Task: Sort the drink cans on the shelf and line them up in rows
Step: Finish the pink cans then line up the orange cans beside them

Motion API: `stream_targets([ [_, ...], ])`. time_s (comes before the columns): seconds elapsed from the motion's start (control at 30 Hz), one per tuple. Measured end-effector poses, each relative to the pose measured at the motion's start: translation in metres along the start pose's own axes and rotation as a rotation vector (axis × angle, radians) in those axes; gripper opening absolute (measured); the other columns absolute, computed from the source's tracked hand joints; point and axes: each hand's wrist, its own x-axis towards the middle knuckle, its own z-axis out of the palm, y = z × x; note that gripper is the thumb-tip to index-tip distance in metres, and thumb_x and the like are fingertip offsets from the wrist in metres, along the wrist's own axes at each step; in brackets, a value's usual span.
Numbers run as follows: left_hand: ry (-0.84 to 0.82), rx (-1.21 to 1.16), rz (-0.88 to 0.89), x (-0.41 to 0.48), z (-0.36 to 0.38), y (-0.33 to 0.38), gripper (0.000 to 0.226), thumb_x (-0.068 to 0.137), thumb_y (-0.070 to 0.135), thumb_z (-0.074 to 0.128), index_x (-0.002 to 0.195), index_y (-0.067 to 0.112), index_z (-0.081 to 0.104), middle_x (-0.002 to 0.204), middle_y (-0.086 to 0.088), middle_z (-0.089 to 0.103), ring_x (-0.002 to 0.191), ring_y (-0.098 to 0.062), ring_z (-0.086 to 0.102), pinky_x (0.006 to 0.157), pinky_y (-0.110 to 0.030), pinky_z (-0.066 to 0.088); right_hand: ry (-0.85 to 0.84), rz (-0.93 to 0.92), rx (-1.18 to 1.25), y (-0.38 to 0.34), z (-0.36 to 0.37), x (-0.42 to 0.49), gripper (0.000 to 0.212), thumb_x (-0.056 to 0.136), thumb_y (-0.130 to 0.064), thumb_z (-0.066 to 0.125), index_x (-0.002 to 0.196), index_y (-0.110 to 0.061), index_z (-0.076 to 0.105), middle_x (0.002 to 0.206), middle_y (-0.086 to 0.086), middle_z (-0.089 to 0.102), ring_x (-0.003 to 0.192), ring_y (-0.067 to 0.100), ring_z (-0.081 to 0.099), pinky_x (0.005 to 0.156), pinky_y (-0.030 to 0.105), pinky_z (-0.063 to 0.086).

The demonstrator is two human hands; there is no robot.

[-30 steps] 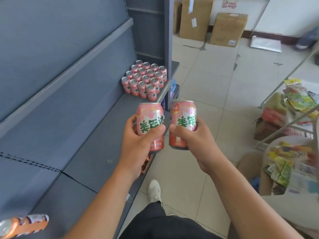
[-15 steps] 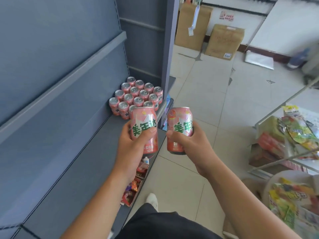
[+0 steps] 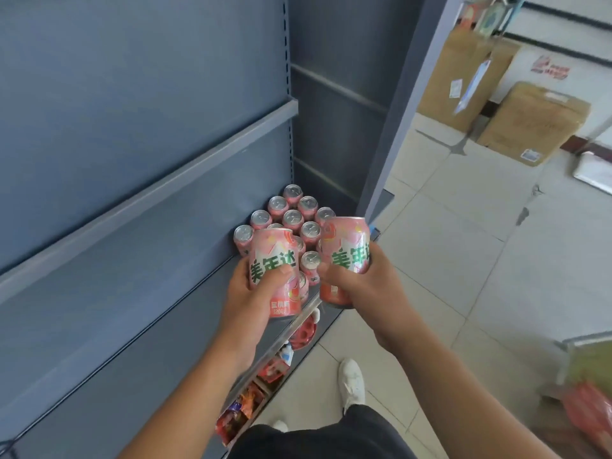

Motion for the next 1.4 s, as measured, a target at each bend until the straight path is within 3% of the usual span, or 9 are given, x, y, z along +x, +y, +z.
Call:
stream_targets([
  [0.27,0.274,-0.064,-0.015,0.024,0.046,0.004,0.025,0.088,0.021,0.068,0.109,0.030,0.059,0.098,0.005,0.072,0.075,-0.003,0.071,0.060,-0.021,0.055,-0.282,0.033,-0.126,-0.012,-0.028,0.073,0.040,0.077,-0.017,0.082,0.102,-0.033,0.054,0.083,-0.017,0.070,0.081,0.006,0.070,0.062,0.018,0.056],
  [0.47,0.447,-0.112,-0.061,0.034,0.037,-0.001,0.028,0.087,0.027,0.069,0.114,0.030,0.060,0.102,0.003,0.073,0.084,-0.012,0.073,0.071,-0.032,0.058,-0.380,0.071,-0.224,-0.003,-0.004,0.111,0.061,0.068,-0.051,0.084,0.117,-0.033,0.054,0.103,-0.009,0.071,0.093,0.011,0.071,0.082,0.037,0.061],
  [0.57,0.521,-0.174,-0.118,0.044,0.020,-0.009,0.037,0.083,0.032,0.074,0.116,0.030,0.058,0.108,0.001,0.072,0.095,-0.019,0.072,0.085,-0.043,0.058,-0.396,0.075,-0.282,0.004,0.017,0.126,0.039,0.076,-0.048,0.078,0.104,-0.036,0.053,0.098,-0.014,0.068,0.089,0.006,0.069,0.076,0.025,0.059],
  [0.7,0.546,-0.190,-0.162,0.059,-0.010,-0.021,0.040,0.080,0.033,0.077,0.114,0.034,0.057,0.109,0.005,0.071,0.099,-0.017,0.070,0.087,-0.041,0.057,-0.403,0.069,-0.327,0.012,0.052,0.144,0.043,0.078,-0.038,0.080,0.111,-0.032,0.053,0.096,-0.014,0.068,0.084,0.003,0.067,0.061,0.012,0.053],
  [0.9,0.587,-0.186,-0.161,0.094,-0.045,-0.034,0.042,0.080,0.018,0.080,0.108,0.033,0.052,0.106,0.003,0.067,0.093,-0.013,0.068,0.069,-0.027,0.053,-0.370,0.051,-0.462,0.034,0.094,0.177,0.071,0.065,-0.034,0.088,0.125,-0.029,0.051,0.104,-0.012,0.067,0.092,0.006,0.066,0.079,0.030,0.058],
  [1.1,0.660,-0.084,-0.195,0.121,-0.071,-0.052,0.062,0.072,0.009,0.084,0.119,0.024,0.046,0.107,0.001,0.062,0.094,-0.014,0.065,0.065,-0.024,0.052,-0.489,0.087,-0.446,0.044,0.124,0.204,0.062,0.071,-0.014,0.084,0.121,-0.032,0.052,0.102,-0.015,0.066,0.084,-0.003,0.065,0.063,0.009,0.049],
  [1.2,0.749,-0.068,-0.218,0.137,-0.083,-0.065,0.064,0.068,0.008,0.085,0.117,0.021,0.047,0.105,0.000,0.063,0.091,-0.017,0.066,0.065,-0.026,0.053,-0.562,0.082,-0.475,0.058,0.139,0.224,0.061,0.070,-0.011,0.084,0.114,-0.038,0.053,0.103,-0.015,0.066,0.085,-0.007,0.063,0.068,0.010,0.049],
  [1.3,0.801,-0.086,-0.200,0.149,-0.090,-0.075,0.063,0.069,0.002,0.083,0.118,0.017,0.046,0.103,0.001,0.061,0.084,-0.008,0.062,0.060,-0.016,0.051,-0.583,0.061,-0.531,0.070,0.154,0.238,0.056,0.067,-0.013,0.085,0.102,-0.043,0.052,0.103,-0.015,0.065,0.085,-0.008,0.062,0.067,0.006,0.047],
  [1.4,0.809,-0.086,-0.188,0.161,-0.098,-0.085,0.063,0.070,-0.001,0.082,0.119,0.020,0.048,0.100,0.005,0.060,0.073,0.006,0.060,0.060,-0.009,0.048,-0.604,0.055,-0.539,0.086,0.166,0.254,0.053,0.066,-0.008,0.083,0.097,-0.040,0.055,0.096,-0.015,0.067,0.081,0.000,0.065,0.064,0.019,0.052],
])
